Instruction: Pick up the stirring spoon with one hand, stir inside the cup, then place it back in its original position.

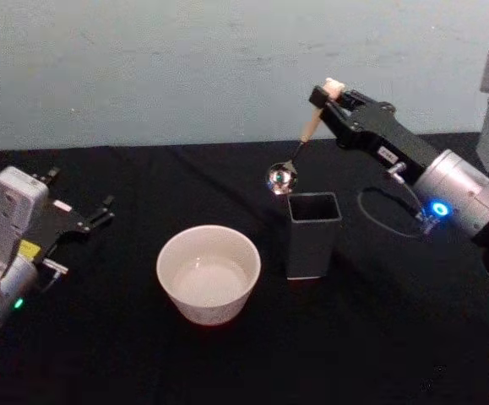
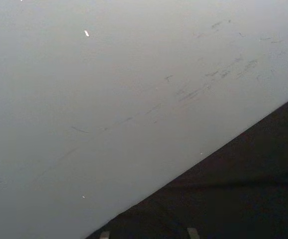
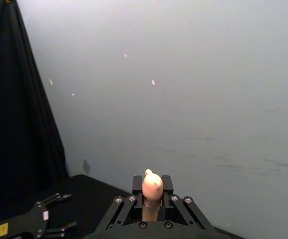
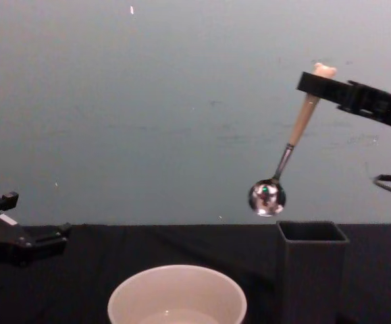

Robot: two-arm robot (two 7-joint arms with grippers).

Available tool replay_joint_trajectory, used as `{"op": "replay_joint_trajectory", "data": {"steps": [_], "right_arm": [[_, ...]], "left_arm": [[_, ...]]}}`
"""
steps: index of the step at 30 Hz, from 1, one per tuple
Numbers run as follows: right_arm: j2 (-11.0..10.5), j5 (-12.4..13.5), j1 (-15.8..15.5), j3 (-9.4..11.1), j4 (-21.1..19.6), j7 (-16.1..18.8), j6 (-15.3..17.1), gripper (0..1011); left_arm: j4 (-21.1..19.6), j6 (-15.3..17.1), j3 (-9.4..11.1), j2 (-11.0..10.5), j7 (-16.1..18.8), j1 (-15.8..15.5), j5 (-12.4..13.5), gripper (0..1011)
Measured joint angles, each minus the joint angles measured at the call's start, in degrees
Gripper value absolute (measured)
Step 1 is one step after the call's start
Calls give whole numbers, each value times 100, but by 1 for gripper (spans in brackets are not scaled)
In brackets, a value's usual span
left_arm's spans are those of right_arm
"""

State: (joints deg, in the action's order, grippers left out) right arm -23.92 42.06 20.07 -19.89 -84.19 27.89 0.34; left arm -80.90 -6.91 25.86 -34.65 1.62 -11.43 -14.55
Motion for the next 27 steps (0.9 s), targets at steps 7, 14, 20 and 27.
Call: {"op": "replay_joint_trajectory", "data": {"steps": [7, 14, 20, 27], "right_arm": [[101, -40, 170, -306, 181, 172, 49, 216], [139, -234, 273, -648, 314, 356, 70, 216], [170, -350, 306, -897, 385, 510, 91, 216], [144, -498, 298, -1121, 376, 653, 94, 216]], "left_arm": [[0, 0, 0, 0, 0, 0, 0, 1001], [0, 0, 0, 0, 0, 0, 0, 1001], [0, 0, 0, 0, 0, 0, 0, 1001], [0, 0, 0, 0, 0, 0, 0, 1001]]}}
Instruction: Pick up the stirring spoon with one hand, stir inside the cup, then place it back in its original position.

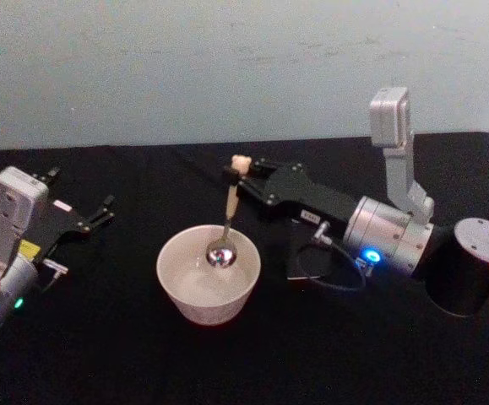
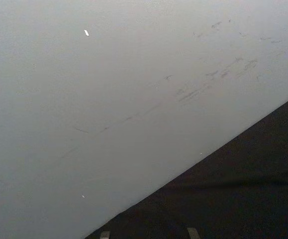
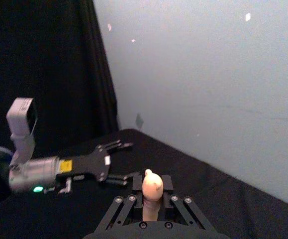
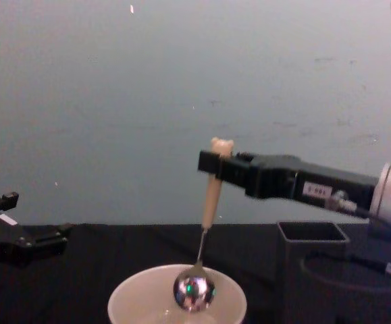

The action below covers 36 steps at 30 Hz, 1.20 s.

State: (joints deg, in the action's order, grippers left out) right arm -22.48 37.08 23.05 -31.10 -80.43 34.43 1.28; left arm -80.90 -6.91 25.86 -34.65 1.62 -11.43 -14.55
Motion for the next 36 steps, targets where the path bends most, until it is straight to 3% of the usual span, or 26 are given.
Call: {"op": "replay_joint_trajectory", "data": {"steps": [9, 20, 26, 36], "right_arm": [[-40, -283, -20, -271, 6, 127, -70, 216], [193, -677, 73, -504, 289, 107, -187, 216], [373, -805, 168, -504, 536, 18, -219, 216], [619, -895, 382, -300, 941, -104, -270, 216]], "left_arm": [[0, 0, 0, 0, 0, 0, 0, 1001], [0, 0, 0, 0, 0, 0, 0, 1001], [0, 0, 0, 0, 0, 0, 0, 1002], [0, 0, 0, 0, 0, 0, 0, 1001]]}}
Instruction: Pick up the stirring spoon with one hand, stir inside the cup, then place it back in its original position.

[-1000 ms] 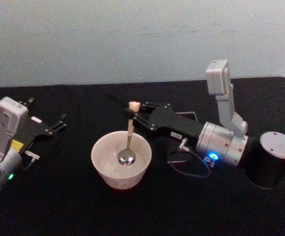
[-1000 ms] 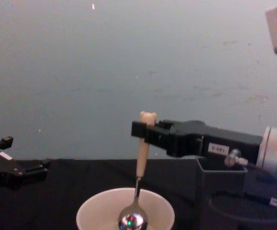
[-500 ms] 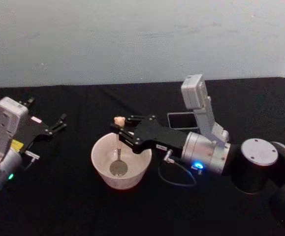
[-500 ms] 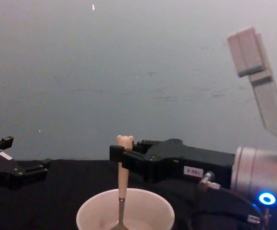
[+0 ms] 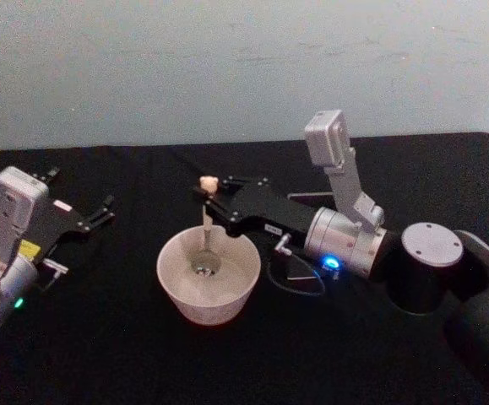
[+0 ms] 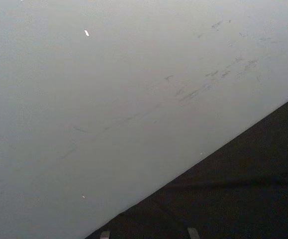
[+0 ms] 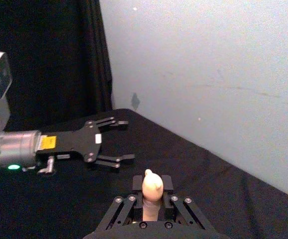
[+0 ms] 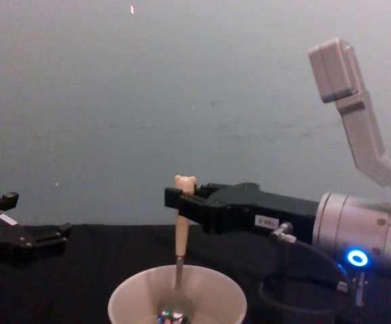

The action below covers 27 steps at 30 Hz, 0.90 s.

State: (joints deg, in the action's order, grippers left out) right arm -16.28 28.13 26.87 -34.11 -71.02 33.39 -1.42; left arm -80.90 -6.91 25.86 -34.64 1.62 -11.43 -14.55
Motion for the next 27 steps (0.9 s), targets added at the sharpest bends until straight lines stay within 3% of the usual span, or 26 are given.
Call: {"op": "replay_joint_trajectory", "data": {"steps": [7, 16, 27], "right_arm": [[-105, -63, -55, 102, -113, -37, 24, 216], [-461, -47, -378, 227, -628, 35, 161, 216], [-623, 81, -602, 105, -965, 270, 228, 216]], "left_arm": [[0, 0, 0, 0, 0, 0, 0, 1001], [0, 0, 0, 0, 0, 0, 0, 1001], [0, 0, 0, 0, 0, 0, 0, 1001]]}}
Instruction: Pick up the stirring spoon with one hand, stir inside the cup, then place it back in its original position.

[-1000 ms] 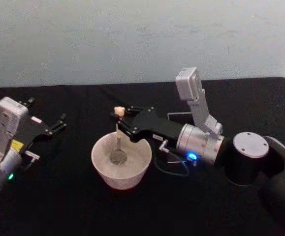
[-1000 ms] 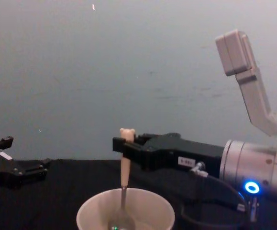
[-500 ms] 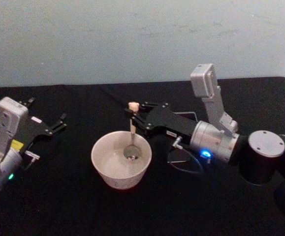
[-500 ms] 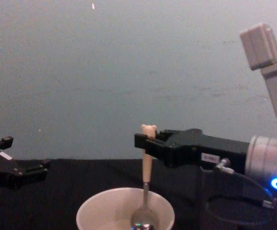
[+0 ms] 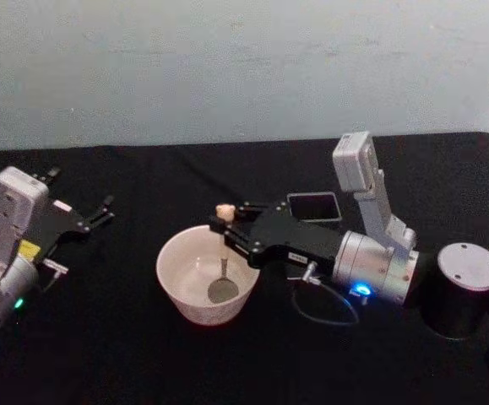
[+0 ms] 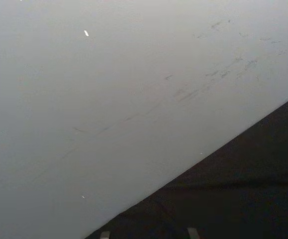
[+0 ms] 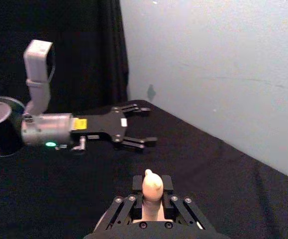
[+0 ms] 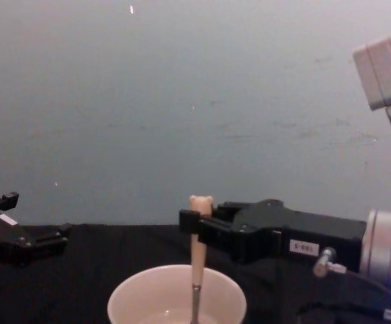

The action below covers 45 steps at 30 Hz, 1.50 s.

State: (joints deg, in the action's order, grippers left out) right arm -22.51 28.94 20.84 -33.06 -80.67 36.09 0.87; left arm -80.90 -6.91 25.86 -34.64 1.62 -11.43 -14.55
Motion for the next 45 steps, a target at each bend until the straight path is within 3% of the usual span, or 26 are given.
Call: {"op": "replay_joint_trajectory", "data": {"steps": [7, 15, 21, 28, 37, 45], "right_arm": [[86, -20, 56, -177, 14, 50, 4, 216], [374, -384, 363, -405, 301, -167, 41, 216], [558, -511, 508, -391, 510, -320, 45, 216], [696, -552, 622, -205, 703, -489, 37, 216], [575, -514, 527, -4, 603, -525, 92, 216], [292, -340, 211, 144, 127, -486, 256, 216]], "left_arm": [[0, 0, 0, 0, 0, 0, 0, 1002], [0, 0, 0, 0, 0, 0, 0, 1002], [0, 0, 0, 0, 0, 0, 0, 1002], [0, 0, 0, 0, 0, 0, 0, 1001], [0, 0, 0, 0, 0, 0, 0, 1001], [0, 0, 0, 0, 0, 0, 0, 1001]]}}
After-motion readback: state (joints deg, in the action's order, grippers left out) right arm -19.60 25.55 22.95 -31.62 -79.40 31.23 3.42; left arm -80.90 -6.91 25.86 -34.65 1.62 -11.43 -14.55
